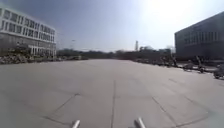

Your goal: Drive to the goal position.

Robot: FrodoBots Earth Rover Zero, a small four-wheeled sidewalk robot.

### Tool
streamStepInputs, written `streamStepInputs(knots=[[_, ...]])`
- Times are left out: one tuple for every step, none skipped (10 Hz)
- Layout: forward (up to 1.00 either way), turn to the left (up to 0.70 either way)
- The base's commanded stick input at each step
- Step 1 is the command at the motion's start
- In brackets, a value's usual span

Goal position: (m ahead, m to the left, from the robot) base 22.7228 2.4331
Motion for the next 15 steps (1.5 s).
streamStepInputs(knots=[[0.7,0.0],[0.7,0.0],[0.7,0.0],[0.7,0.0],[0.7,0.0],[0.7,0.0],[0.7,0.0],[0.7,0.0],[0.7,0.0],[0.7,0.0],[0.7,0.0],[0.7,0.0],[0.7,0.0],[0.7,0.0],[0.7,0.0]])
